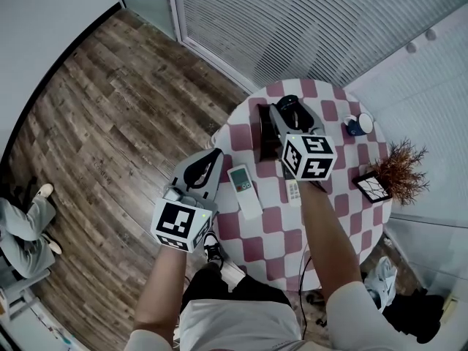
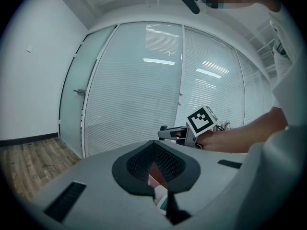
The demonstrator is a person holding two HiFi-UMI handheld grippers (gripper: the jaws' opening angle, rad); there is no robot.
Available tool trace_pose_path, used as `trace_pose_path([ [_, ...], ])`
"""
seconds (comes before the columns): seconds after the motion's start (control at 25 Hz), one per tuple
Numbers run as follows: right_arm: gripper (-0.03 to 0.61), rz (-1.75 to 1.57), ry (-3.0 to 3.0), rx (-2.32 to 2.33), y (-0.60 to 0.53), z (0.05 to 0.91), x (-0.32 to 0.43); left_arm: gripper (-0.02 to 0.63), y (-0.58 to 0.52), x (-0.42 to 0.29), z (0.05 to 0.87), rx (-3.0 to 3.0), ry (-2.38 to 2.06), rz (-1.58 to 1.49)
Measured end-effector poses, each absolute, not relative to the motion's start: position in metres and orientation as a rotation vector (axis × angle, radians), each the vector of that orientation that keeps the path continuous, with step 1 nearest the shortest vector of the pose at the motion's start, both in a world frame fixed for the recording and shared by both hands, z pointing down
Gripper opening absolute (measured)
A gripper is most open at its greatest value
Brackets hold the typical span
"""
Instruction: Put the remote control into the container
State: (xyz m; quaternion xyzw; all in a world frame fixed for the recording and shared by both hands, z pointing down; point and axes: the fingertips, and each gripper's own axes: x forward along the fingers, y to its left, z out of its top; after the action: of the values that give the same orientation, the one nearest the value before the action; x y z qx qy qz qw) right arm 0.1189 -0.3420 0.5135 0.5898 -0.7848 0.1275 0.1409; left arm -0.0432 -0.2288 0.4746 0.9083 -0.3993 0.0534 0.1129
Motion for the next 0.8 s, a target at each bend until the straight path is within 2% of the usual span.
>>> trace_pose_path([
  [0.56,0.235,0.222,-2.407,1.694,-0.27,0.435,0.132,0.009,-0.205,-0.041,0.412,2.71,-1.213,0.088],
  [0.8,0.114,0.139,-2.488,1.676,-0.202,0.392,0.137,0.009,-0.17,-0.031,0.374,2.763,-1.23,0.087],
])
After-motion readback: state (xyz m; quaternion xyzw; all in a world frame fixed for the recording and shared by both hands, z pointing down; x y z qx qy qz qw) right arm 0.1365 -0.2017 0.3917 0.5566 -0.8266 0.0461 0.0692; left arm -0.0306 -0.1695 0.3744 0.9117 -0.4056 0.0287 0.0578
